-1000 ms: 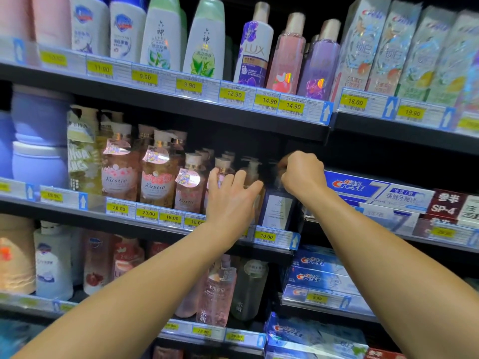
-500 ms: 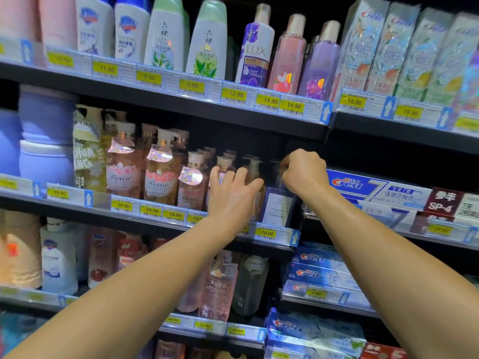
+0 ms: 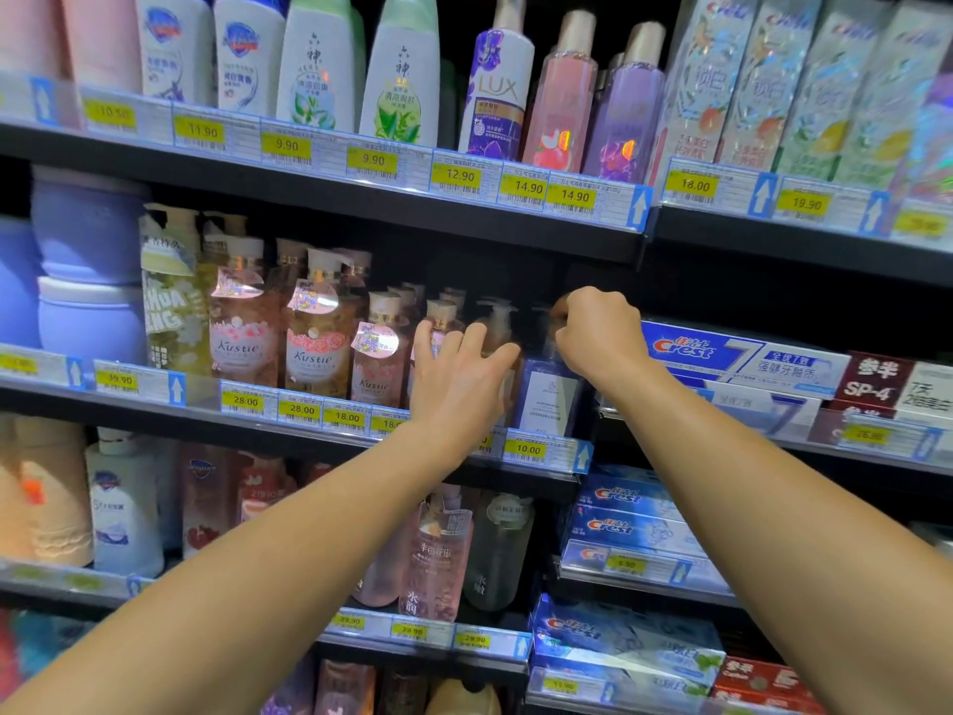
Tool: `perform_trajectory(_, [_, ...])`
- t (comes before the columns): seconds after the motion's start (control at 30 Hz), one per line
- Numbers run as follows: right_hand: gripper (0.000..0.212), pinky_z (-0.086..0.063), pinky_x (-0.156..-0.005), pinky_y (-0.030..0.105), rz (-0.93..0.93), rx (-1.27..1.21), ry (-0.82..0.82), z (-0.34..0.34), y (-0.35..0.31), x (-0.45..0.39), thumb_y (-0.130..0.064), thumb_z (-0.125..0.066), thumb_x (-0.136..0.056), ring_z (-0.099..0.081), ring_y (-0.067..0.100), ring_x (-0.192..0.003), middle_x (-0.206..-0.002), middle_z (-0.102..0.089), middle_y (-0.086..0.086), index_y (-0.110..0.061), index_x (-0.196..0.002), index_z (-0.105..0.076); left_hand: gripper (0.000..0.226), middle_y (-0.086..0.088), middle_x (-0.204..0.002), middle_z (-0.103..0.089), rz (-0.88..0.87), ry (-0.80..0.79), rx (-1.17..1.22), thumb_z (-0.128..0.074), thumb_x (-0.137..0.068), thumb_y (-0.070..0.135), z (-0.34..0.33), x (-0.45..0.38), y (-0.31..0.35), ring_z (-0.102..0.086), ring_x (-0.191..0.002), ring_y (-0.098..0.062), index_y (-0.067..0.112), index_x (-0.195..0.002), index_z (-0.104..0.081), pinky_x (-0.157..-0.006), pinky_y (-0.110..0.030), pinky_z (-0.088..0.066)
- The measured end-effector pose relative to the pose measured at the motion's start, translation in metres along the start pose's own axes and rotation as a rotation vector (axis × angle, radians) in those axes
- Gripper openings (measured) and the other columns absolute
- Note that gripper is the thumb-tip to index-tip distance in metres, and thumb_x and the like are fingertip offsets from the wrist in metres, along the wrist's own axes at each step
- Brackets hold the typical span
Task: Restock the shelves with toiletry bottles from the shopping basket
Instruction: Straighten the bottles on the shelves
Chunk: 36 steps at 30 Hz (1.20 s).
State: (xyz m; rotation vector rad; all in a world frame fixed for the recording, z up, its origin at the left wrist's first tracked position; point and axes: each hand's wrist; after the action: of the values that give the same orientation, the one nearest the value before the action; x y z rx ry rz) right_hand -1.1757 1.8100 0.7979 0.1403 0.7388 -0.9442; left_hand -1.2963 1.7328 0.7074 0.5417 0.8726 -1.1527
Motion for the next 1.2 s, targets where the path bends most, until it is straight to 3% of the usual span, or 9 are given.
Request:
perform_trajectory(0.1, [0.017,-0.041,-0.066,0.031,0.016,-0.001,-0.008,-0.001,0.000,0.005,-0.023,-0.062,-0.090,-0.052,0.025,-0.085,-0.103,-0.065,0.012,-0.014,-0.104,-0.061,0.049,-0.004,-0.118,-0.054,-0.003,0.002,0.000,-0.072,-0.080,0.031,0.000,0.000,-0.001,-0.053,-0.109,-0.026,0.031,-0.127,-0.055,-0.114,-0.057,-0.011])
perform_trajectory(0.2, [0.032,-0.043,-0.072,0.035,0.099,0.045,0.011,-0.002,-0.003,0.017,-0.023,-0.062,-0.090,-0.056,0.032,-0.102,-0.121,-0.057,0.012,-0.013,-0.120,-0.057,0.062,-0.004,-0.117,-0.054,-0.013,0.012,-0.011,-0.076,-0.074,0.031,0.001,0.001,-0.001,-0.050,-0.112,-0.027,0.030,-0.131,-0.052,-0.114,-0.058,-0.011])
perform_trajectory(0.27, [0.044,-0.046,-0.085,0.038,0.260,0.208,0.133,-0.005,-0.003,0.032,-0.019,-0.067,-0.086,-0.048,0.033,-0.115,-0.132,-0.048,0.012,-0.013,-0.128,-0.053,0.064,-0.005,-0.120,-0.054,-0.033,0.037,-0.019,-0.078,-0.072,0.033,0.002,0.003,-0.002,-0.048,-0.116,-0.028,0.029,-0.131,-0.053,-0.114,-0.058,-0.011])
perform_trajectory(0.37, [0.042,-0.044,-0.089,0.039,0.519,0.364,0.281,-0.018,0.002,0.059,-0.011,-0.069,-0.077,-0.049,0.032,-0.112,-0.123,-0.056,0.010,-0.010,-0.118,-0.060,0.062,-0.005,-0.125,-0.051,-0.056,0.043,-0.030,-0.079,-0.071,0.032,0.003,0.006,-0.005,-0.046,-0.119,-0.028,0.028,-0.128,-0.055,-0.115,-0.059,-0.012])
perform_trajectory(0.53, [0.050,-0.042,-0.082,0.034,0.393,0.412,0.204,-0.045,0.008,0.083,-0.014,-0.068,-0.078,-0.049,0.026,-0.097,-0.117,-0.050,0.005,-0.012,-0.123,-0.048,0.062,-0.006,-0.130,-0.050,-0.040,0.023,-0.005,-0.076,-0.074,0.028,0.005,0.009,-0.006,-0.046,-0.123,-0.028,0.031,-0.131,-0.053,-0.114,-0.058,-0.010])
perform_trajectory(0.67, [0.063,-0.034,-0.103,0.042,0.312,0.446,0.207,-0.048,0.010,0.080,-0.022,-0.071,-0.079,-0.049,0.028,-0.112,-0.127,-0.049,0.006,-0.013,-0.133,-0.041,0.063,-0.004,-0.125,-0.053,-0.057,0.010,-0.018,-0.075,-0.076,0.031,0.005,0.009,-0.009,-0.046,-0.123,-0.027,0.031,-0.134,-0.049,-0.115,-0.058,-0.010])
perform_trajectory(0.73, [0.064,-0.032,-0.106,0.042,0.305,0.464,0.212,-0.048,0.010,0.077,-0.023,-0.071,-0.080,-0.050,0.028,-0.112,-0.129,-0.049,0.006,-0.015,-0.135,-0.040,0.064,-0.004,-0.125,-0.054,-0.064,0.008,-0.023,-0.075,-0.077,0.033,0.004,0.009,-0.011,-0.046,-0.122,-0.027,0.030,-0.134,-0.049,-0.114,-0.058,-0.011])
perform_trajectory(0.93, [0.058,-0.041,-0.087,0.037,0.338,0.448,0.229,-0.053,0.014,0.072,-0.019,-0.077,-0.074,-0.050,0.026,-0.097,-0.115,-0.053,0.007,-0.016,-0.124,-0.049,0.064,-0.005,-0.125,-0.054,-0.081,0.001,-0.015,-0.076,-0.078,0.031,0.003,0.010,-0.014,-0.051,-0.118,-0.027,0.029,-0.135,-0.048,-0.114,-0.058,-0.012])
perform_trajectory(1.2, [0.059,-0.042,-0.085,0.039,0.394,0.392,0.295,-0.059,0.024,0.064,-0.017,-0.082,-0.068,-0.051,0.027,-0.096,-0.111,-0.057,0.006,-0.015,-0.120,-0.054,0.064,-0.006,-0.124,-0.054,-0.108,0.011,-0.005,-0.076,-0.077,0.023,0.003,0.009,-0.017,-0.051,-0.117,-0.027,0.028,-0.134,-0.048,-0.114,-0.056,-0.013])
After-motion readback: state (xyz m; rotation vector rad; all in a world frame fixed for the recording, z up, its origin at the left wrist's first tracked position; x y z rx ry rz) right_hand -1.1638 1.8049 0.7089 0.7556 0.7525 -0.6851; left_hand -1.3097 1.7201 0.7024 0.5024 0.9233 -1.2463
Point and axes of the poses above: each hand's wrist, its own x-axis away from the middle knuckle, its own z-axis out of the back of the hand, y = z × x
